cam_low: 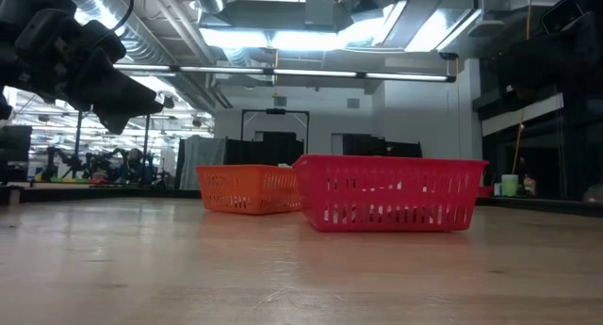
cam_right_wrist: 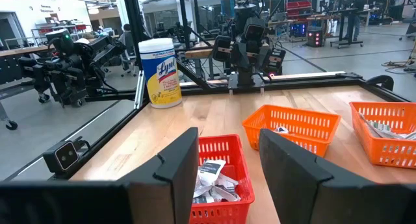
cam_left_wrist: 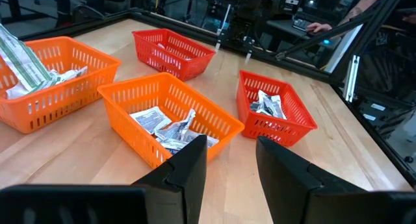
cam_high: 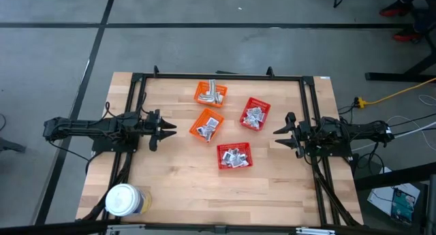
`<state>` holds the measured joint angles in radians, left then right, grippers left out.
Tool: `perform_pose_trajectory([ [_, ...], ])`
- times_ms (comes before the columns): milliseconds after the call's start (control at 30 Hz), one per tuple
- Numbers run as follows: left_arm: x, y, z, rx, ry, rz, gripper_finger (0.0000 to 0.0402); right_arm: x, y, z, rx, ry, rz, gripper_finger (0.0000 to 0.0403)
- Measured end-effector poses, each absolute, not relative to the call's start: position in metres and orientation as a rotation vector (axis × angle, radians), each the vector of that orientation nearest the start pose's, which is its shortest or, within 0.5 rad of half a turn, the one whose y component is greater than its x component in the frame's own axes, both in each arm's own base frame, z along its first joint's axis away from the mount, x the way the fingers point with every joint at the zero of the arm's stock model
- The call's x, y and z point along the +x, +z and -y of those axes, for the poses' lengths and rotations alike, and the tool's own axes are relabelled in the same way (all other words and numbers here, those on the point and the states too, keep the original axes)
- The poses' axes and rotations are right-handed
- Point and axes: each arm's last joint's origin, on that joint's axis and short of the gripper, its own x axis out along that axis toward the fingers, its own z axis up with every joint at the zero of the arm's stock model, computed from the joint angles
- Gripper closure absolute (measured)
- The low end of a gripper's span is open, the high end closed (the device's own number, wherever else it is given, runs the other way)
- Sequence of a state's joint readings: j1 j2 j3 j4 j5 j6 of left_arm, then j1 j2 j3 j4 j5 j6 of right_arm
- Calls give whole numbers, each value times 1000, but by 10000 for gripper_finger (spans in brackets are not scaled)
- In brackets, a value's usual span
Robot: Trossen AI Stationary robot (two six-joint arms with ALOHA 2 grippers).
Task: Pick & Place First Aid Supplies
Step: Return to Home Position
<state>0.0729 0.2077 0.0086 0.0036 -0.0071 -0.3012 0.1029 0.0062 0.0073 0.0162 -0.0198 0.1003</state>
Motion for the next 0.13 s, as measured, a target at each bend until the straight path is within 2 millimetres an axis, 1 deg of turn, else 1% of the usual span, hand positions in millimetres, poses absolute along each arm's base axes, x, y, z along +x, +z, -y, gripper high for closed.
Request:
perform_pose_trajectory([
  [133, 108, 150, -8, -306, 108, -182, 274, 97, 167, -11, 101, 123, 11, 240],
])
